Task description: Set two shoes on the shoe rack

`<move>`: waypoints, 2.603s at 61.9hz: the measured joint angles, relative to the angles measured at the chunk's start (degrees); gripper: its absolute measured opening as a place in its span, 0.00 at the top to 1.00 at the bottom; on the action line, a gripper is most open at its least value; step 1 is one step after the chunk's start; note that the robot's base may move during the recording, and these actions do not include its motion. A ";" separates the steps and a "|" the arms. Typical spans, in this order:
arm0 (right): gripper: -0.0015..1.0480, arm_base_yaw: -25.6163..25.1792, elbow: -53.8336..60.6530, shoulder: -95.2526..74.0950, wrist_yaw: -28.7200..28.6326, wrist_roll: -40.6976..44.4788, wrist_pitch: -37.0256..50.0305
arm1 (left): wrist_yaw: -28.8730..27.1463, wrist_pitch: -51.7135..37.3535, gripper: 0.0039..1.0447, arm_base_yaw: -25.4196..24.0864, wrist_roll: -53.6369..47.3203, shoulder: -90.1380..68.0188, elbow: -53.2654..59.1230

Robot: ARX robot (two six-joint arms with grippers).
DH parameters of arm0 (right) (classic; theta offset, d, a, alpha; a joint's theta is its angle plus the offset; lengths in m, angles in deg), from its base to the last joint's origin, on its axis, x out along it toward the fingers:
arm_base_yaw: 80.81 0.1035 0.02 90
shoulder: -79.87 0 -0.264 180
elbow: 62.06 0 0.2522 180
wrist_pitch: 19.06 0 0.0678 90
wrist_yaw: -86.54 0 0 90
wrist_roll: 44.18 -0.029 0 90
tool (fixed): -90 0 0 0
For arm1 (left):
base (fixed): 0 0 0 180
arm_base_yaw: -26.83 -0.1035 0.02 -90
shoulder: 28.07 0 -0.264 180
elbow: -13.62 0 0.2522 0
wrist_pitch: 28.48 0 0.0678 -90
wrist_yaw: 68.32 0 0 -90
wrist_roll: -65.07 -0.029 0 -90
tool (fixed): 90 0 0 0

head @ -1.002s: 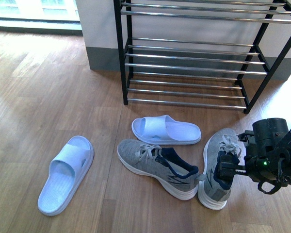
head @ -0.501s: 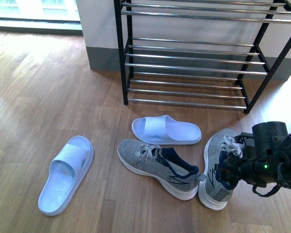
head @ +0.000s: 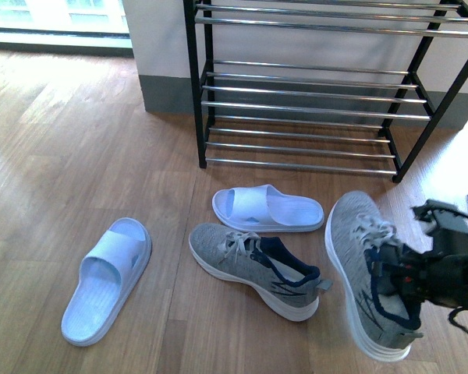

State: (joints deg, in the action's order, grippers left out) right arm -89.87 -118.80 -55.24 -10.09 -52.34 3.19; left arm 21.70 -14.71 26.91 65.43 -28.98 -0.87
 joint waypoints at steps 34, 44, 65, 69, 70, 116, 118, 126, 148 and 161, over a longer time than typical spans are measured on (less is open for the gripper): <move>0.98 -11.54 22.12 68.08 -13.14 4.50 -25.66 | -0.02 0.00 0.09 0.00 0.00 0.00 0.00; 0.98 -11.74 23.08 70.31 -13.29 4.33 -25.83 | -0.02 0.00 0.09 0.00 0.00 0.00 0.00; 0.98 -11.74 23.15 70.31 -13.29 4.33 -25.92 | -0.02 0.02 0.09 0.00 0.00 0.00 0.00; 0.98 -11.72 23.15 70.31 -13.33 4.33 -25.97 | -0.13 0.02 0.09 0.00 0.00 0.00 0.00; 0.98 -11.69 23.15 70.31 -13.44 4.33 -25.97 | -0.17 0.00 0.09 0.00 0.00 0.00 0.00; 0.98 -12.11 23.34 70.34 -12.50 4.28 -25.99 | 0.07 0.00 0.09 0.00 -0.09 0.00 0.00; 0.98 -12.11 23.34 70.34 -12.94 4.26 -25.99 | 0.07 0.00 0.09 0.00 -0.09 0.00 0.00; 0.98 -12.07 23.34 70.34 -13.16 4.26 -25.99 | 0.02 0.00 0.09 0.00 -0.09 0.00 0.00; 0.98 -12.04 23.34 70.34 -13.20 4.26 -25.99 | -33.44 3.65 0.09 22.58 26.32 -38.64 -13.90; 0.98 -12.04 23.34 70.34 -13.27 4.26 -25.99 | -25.88 -15.47 0.09 24.09 42.16 -83.69 -25.90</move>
State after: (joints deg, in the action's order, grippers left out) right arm -101.91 -95.46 15.09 -23.36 -48.08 -22.80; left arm -4.18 -30.19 50.99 107.60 -112.67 -26.77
